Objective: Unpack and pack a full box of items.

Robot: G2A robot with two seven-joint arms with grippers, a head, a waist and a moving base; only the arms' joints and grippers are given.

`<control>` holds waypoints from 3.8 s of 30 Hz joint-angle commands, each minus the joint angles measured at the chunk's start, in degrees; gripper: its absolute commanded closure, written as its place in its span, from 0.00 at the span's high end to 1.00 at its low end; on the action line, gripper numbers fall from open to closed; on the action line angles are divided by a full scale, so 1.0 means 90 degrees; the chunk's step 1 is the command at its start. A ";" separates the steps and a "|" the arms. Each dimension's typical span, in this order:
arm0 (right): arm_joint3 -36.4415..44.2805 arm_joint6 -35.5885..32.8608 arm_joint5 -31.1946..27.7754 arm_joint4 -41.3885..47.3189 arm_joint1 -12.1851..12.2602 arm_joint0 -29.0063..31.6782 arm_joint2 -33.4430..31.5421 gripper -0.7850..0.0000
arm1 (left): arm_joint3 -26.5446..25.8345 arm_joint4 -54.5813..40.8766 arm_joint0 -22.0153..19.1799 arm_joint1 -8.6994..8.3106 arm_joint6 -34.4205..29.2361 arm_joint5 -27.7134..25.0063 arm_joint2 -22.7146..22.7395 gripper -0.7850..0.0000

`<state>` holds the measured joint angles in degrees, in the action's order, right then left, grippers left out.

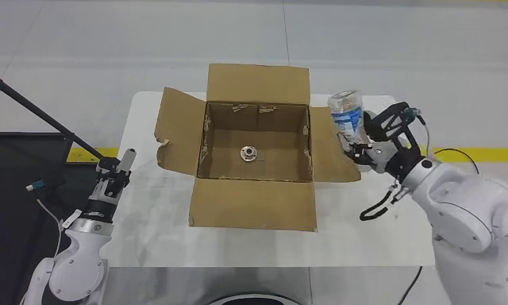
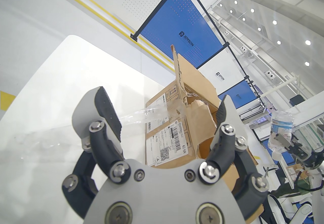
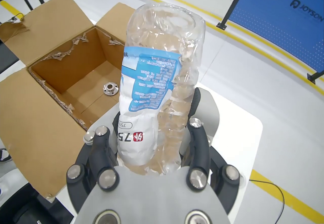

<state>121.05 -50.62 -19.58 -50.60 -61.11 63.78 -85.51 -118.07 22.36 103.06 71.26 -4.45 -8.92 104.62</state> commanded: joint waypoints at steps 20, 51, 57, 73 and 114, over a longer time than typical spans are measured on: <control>-0.3329 -0.0465 0.1191 -0.0361 -0.0969 -0.3719 0.4658 0.00 | 0.0000 0.0000 0.0000 0.0000 0.0000 0.0000 0.0000 1.00; -0.7182 -0.0426 0.0953 -0.0053 -0.2318 -0.4835 0.6336 0.22 | 0.0000 0.0000 0.0000 0.0000 0.0000 0.0000 0.0000 1.00; -0.7408 -0.0389 0.0881 -0.0084 -0.2426 -0.4843 0.6327 0.45 | 0.0000 0.0000 0.0000 0.0000 0.0000 0.0000 0.0000 1.00; -0.5707 -0.0848 0.0843 -0.0787 -0.2050 -0.4157 0.5611 1.00 | 0.0000 0.0000 0.0000 0.0000 0.0000 0.0000 0.0000 1.00; -0.1402 -0.1930 -0.0264 0.1293 -0.0472 -0.0799 -0.1889 1.00 | 0.0000 0.0000 0.0000 0.0000 0.0000 0.0000 0.0000 1.00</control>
<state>108.43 -67.99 -21.95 -38.96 -65.36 56.59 -102.51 -118.07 22.36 103.06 71.26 -4.45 -8.92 104.62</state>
